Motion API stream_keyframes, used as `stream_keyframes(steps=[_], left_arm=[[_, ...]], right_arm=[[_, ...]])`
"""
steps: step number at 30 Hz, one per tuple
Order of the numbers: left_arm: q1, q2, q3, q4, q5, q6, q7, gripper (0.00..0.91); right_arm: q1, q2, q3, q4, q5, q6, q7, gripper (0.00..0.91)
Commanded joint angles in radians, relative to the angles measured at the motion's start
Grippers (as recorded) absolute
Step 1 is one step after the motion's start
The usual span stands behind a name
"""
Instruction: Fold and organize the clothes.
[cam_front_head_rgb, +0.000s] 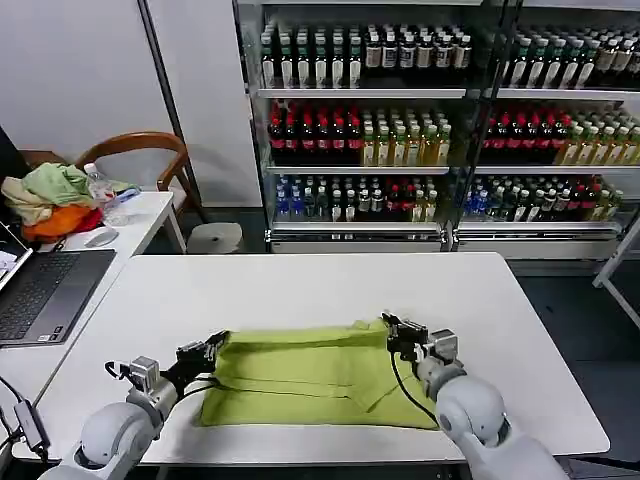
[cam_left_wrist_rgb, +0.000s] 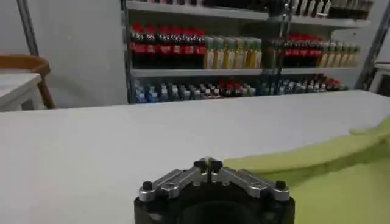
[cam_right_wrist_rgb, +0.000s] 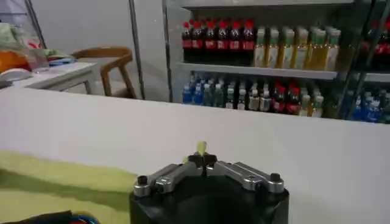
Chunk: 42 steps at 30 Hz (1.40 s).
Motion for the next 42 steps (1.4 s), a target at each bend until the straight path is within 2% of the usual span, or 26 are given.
stream_keyframes(steps=[1, 11, 27, 33, 42], left_arm=[[0.065, 0.009, -0.016, -0.059, 0.018, -0.022, -0.001, 0.05], [0.094, 0.021, -0.03, -0.065, 0.0, -0.022, -0.001, 0.05], [0.137, 0.017, -0.031, -0.074, 0.007, -0.026, 0.002, 0.05], [0.146, 0.018, -0.036, -0.084, 0.007, -0.022, 0.007, 0.05], [0.166, 0.018, -0.037, -0.077, 0.034, -0.018, 0.006, 0.05]], right_arm=[[-0.114, -0.023, 0.025, 0.117, -0.027, 0.002, 0.003, 0.0], [-0.168, -0.016, 0.056, 0.15, -0.025, -0.003, 0.02, 0.0], [-0.199, -0.014, 0.068, 0.134, -0.035, 0.001, 0.011, 0.0], [-0.203, -0.012, 0.067, 0.152, -0.012, -0.018, 0.019, 0.0], [-0.229, -0.017, 0.055, 0.121, -0.061, -0.02, 0.023, 0.0]])
